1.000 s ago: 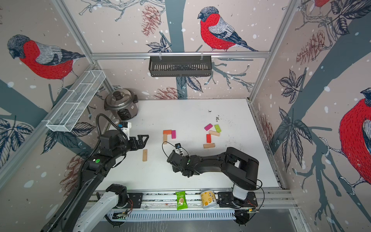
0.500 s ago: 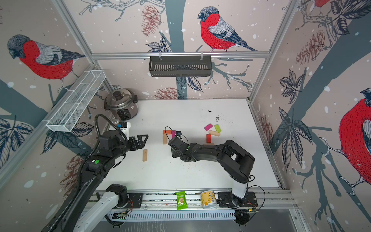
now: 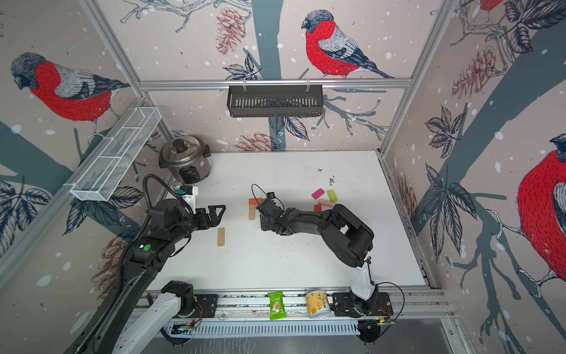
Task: Assemble the letter p with building blocks
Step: Assemble the building block at the center of the board.
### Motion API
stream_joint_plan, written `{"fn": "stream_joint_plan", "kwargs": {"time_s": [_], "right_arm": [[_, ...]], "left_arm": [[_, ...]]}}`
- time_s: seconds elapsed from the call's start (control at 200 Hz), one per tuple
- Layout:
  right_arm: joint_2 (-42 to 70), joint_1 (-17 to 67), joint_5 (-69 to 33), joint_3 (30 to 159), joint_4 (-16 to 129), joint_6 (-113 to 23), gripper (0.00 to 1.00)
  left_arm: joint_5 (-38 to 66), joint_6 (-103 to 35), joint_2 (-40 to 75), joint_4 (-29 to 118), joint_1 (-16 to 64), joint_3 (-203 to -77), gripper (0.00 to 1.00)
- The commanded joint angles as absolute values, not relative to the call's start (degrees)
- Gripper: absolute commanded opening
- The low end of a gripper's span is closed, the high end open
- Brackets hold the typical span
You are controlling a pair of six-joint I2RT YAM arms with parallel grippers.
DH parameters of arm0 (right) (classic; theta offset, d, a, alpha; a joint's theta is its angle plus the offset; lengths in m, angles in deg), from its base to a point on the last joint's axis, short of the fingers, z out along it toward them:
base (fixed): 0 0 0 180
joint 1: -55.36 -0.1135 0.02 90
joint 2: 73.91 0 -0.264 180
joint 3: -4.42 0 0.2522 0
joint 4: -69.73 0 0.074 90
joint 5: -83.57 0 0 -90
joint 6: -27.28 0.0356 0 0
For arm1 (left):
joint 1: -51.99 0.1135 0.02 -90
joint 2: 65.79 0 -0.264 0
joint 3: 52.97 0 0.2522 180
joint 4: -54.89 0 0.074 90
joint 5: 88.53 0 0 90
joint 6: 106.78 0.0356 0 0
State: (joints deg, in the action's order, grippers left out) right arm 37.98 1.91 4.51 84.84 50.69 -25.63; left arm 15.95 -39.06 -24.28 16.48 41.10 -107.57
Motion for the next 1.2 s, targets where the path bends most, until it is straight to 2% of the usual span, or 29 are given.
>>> {"fn": "stream_joint_plan", "kwargs": {"time_s": [0.0,1.196], "right_arm": [[38.72,2.34,3.97,85.68,49.93,-26.68,0.53],[43.14,4.73,1.91,89.95,49.29,-27.2,0.51]], "left_arm": [[16.12,-38.71,-24.41,18.08,41.36,-107.46,0.97],[16.5,-38.6,-24.47,18.27,41.71,-107.36,0.97]]}}
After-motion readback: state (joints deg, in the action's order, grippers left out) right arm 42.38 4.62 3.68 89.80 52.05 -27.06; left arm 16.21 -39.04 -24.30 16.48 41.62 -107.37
